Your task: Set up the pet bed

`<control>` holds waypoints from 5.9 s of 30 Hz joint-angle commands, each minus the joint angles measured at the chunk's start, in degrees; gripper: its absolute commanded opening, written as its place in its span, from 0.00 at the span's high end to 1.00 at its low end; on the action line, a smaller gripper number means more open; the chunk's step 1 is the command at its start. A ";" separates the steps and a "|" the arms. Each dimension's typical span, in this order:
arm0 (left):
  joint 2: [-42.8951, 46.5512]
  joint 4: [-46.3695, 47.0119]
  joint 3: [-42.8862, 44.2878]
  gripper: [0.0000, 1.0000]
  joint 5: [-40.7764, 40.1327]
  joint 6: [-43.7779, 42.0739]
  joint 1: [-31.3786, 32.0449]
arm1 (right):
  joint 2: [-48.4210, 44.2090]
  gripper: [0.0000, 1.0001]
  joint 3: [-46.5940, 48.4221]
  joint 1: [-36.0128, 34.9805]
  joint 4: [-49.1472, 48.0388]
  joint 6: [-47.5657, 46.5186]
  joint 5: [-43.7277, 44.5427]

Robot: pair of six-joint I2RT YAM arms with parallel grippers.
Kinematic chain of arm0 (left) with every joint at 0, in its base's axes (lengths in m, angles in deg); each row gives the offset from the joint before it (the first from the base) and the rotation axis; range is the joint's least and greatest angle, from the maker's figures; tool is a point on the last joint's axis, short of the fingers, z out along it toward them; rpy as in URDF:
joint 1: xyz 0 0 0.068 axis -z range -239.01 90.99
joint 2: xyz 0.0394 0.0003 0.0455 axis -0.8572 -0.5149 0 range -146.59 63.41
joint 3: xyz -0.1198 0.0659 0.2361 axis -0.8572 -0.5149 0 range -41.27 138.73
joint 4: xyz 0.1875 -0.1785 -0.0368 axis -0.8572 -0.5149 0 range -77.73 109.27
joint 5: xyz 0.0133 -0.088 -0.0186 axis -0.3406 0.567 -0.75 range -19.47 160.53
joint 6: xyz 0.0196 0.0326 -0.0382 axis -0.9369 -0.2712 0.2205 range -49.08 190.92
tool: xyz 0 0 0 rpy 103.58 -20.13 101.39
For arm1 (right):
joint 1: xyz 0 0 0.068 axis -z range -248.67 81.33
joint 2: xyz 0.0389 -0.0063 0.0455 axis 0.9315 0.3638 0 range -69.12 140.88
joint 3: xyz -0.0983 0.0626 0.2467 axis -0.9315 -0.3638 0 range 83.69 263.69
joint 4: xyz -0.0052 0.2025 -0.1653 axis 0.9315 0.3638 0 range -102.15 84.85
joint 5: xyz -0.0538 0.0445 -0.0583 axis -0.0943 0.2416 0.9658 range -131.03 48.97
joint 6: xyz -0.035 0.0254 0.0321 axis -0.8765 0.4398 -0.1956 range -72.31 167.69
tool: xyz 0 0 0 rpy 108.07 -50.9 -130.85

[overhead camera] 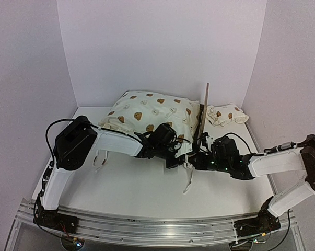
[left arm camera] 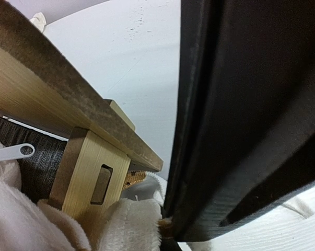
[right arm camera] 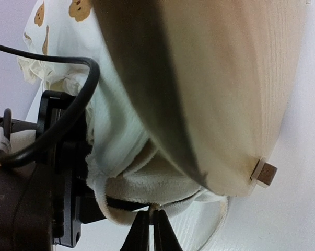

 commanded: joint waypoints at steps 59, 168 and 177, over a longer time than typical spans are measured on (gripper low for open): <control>11.94 -3.50 -14.54 0.31 -4.21 20.44 7.88 | -8.47 1.00 -3.74 -0.08 5.03 1.11 4.80; 31.07 -32.90 -0.31 0.14 -8.08 20.65 -39.84 | 4.11 0.28 56.76 4.10 60.74 -9.48 27.28; 25.50 -36.01 0.87 0.14 -6.04 20.26 -47.45 | 11.95 0.55 60.29 4.23 64.24 -10.28 29.99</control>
